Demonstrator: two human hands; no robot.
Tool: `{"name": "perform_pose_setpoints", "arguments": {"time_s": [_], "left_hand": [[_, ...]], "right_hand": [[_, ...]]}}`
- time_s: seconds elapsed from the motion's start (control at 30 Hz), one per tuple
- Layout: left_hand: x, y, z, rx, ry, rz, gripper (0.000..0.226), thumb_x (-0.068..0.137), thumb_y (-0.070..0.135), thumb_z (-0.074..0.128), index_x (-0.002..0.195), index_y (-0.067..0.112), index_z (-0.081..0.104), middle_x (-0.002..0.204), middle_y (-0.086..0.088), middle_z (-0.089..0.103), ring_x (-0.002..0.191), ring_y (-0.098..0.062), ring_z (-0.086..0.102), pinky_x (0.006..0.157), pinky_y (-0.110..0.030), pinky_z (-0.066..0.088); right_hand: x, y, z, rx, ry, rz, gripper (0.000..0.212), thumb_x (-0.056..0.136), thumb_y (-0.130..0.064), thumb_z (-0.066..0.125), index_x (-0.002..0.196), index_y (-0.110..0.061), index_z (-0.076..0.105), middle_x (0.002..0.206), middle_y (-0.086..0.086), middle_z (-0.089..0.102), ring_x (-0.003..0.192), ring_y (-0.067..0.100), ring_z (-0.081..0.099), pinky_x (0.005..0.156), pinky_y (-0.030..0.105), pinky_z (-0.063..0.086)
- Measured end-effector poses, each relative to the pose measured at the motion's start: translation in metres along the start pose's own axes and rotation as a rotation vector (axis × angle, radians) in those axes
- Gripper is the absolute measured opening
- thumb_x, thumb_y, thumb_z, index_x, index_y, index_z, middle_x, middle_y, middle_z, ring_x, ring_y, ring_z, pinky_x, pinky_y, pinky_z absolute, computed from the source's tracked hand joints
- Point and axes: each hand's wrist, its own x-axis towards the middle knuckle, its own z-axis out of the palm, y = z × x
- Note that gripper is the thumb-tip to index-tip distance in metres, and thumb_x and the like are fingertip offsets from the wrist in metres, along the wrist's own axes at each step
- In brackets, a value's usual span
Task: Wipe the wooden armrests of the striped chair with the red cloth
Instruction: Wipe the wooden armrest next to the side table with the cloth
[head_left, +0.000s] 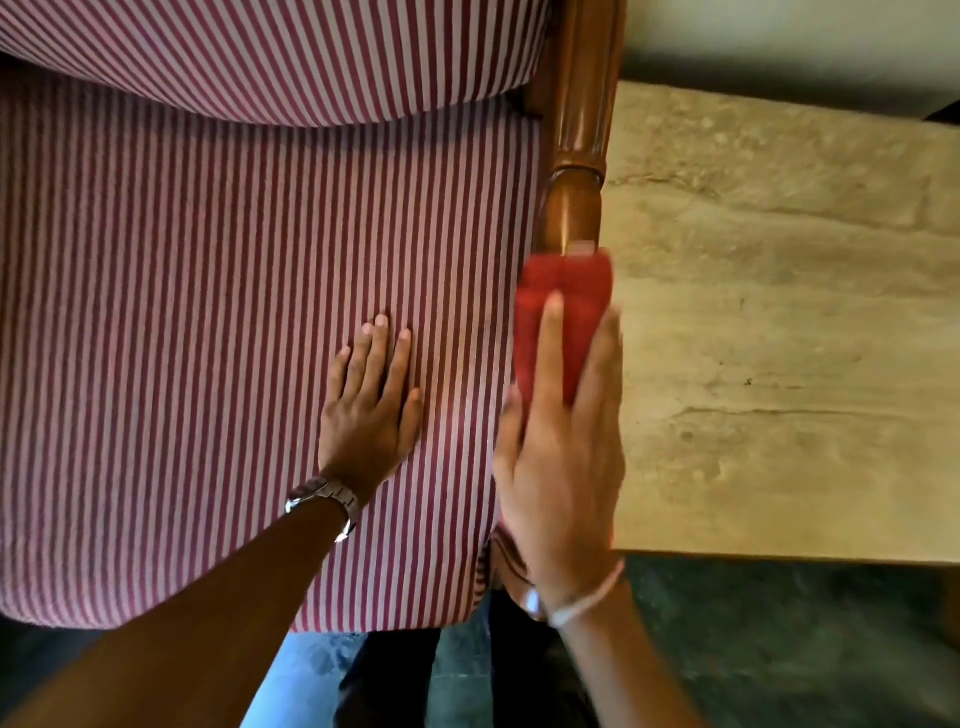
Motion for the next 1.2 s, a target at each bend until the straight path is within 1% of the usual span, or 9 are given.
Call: {"name": "perform_pose_setpoints", "arguments": {"time_s": [0.1, 0.33, 0.43, 0.57, 0.73, 0.87, 0.97, 1.1, 1.2], "left_hand": [[0.0, 0.002, 0.001, -0.002, 0.012, 0.001, 0.06, 0.107, 0.037, 0.031, 0.159, 0.007, 0.03, 0.167, -0.021, 0.025, 0.156, -0.035, 0.024, 0.125, -0.057, 0.027], [0.0, 0.003, 0.0, 0.032, 0.033, 0.02, 0.06, 0.106, 0.034, 0.034, 0.159, 0.007, 0.029, 0.167, -0.022, 0.026, 0.156, -0.035, 0.024, 0.127, -0.054, 0.023], [0.002, 0.003, -0.001, 0.025, 0.022, 0.009, 0.06, 0.106, 0.035, 0.032, 0.159, 0.007, 0.028, 0.167, -0.022, 0.024, 0.156, -0.035, 0.024, 0.127, -0.054, 0.023], [0.001, 0.002, 0.0, 0.017, 0.019, 0.005, 0.06, 0.106, 0.035, 0.032, 0.159, 0.006, 0.029, 0.167, -0.022, 0.025, 0.157, -0.035, 0.024, 0.127, -0.054, 0.023], [0.001, 0.002, 0.003, 0.014, 0.028, 0.003, 0.06, 0.107, 0.035, 0.031, 0.159, 0.006, 0.03, 0.167, -0.022, 0.026, 0.157, -0.035, 0.024, 0.126, -0.055, 0.025], [0.001, 0.002, 0.0, 0.032, 0.018, 0.009, 0.06, 0.107, 0.035, 0.031, 0.159, 0.006, 0.028, 0.167, -0.022, 0.025, 0.157, -0.035, 0.023, 0.125, -0.057, 0.027], [0.0, 0.002, 0.0, 0.011, 0.006, 0.007, 0.061, 0.107, 0.035, 0.031, 0.16, 0.006, 0.027, 0.167, -0.021, 0.024, 0.157, -0.034, 0.023, 0.124, -0.057, 0.027], [0.0, 0.0, 0.002, 0.0, 0.005, 0.003, 0.061, 0.107, 0.035, 0.032, 0.16, 0.006, 0.027, 0.167, -0.021, 0.024, 0.157, -0.034, 0.022, 0.125, -0.057, 0.027], [0.001, 0.001, 0.003, 0.005, 0.011, 0.014, 0.061, 0.106, 0.035, 0.033, 0.159, 0.006, 0.028, 0.167, -0.022, 0.025, 0.157, -0.035, 0.023, 0.125, -0.057, 0.028]], "right_hand": [[-0.012, 0.004, 0.001, 0.019, -0.031, 0.057, 0.068, 0.104, -0.034, 0.038, 0.163, -0.022, 0.006, 0.17, 0.024, 0.003, 0.155, 0.039, 0.022, 0.106, 0.051, 0.052], [0.159, -0.007, 0.004, 0.028, 0.183, 0.028, 0.066, 0.101, -0.034, 0.038, 0.162, -0.017, 0.02, 0.165, 0.031, 0.018, 0.15, 0.043, 0.031, 0.106, 0.048, 0.053], [0.082, -0.001, 0.003, -0.027, 0.066, -0.012, 0.061, 0.107, -0.038, 0.032, 0.163, -0.023, 0.01, 0.169, 0.026, 0.007, 0.155, 0.038, 0.022, 0.112, 0.048, 0.048], [-0.022, 0.008, 0.001, 0.04, -0.021, 0.062, 0.065, 0.106, -0.039, 0.039, 0.163, -0.023, 0.011, 0.169, 0.024, 0.011, 0.152, 0.038, 0.03, 0.104, 0.051, 0.055], [0.051, -0.004, 0.004, -0.009, 0.014, 0.066, 0.065, 0.107, -0.042, 0.029, 0.163, -0.021, 0.005, 0.166, 0.031, 0.012, 0.146, 0.043, 0.037, 0.098, 0.052, 0.057], [0.128, -0.013, 0.003, -0.034, 0.126, 0.084, 0.063, 0.105, -0.039, 0.032, 0.163, -0.02, 0.013, 0.165, 0.031, 0.017, 0.148, 0.043, 0.034, 0.103, 0.053, 0.054], [0.071, -0.006, 0.003, -0.066, 0.06, 0.056, 0.062, 0.109, -0.044, 0.029, 0.163, -0.023, 0.006, 0.168, 0.026, 0.012, 0.151, 0.039, 0.031, 0.106, 0.052, 0.053], [-0.036, -0.001, -0.001, -0.036, -0.064, 0.119, 0.067, 0.107, -0.042, 0.038, 0.163, -0.023, 0.007, 0.166, 0.026, 0.02, 0.144, 0.04, 0.043, 0.093, 0.051, 0.06], [-0.017, -0.002, 0.003, -0.05, -0.048, 0.12, 0.066, 0.106, -0.038, 0.039, 0.163, -0.021, 0.009, 0.164, 0.028, 0.022, 0.14, 0.042, 0.046, 0.087, 0.05, 0.063]]}}
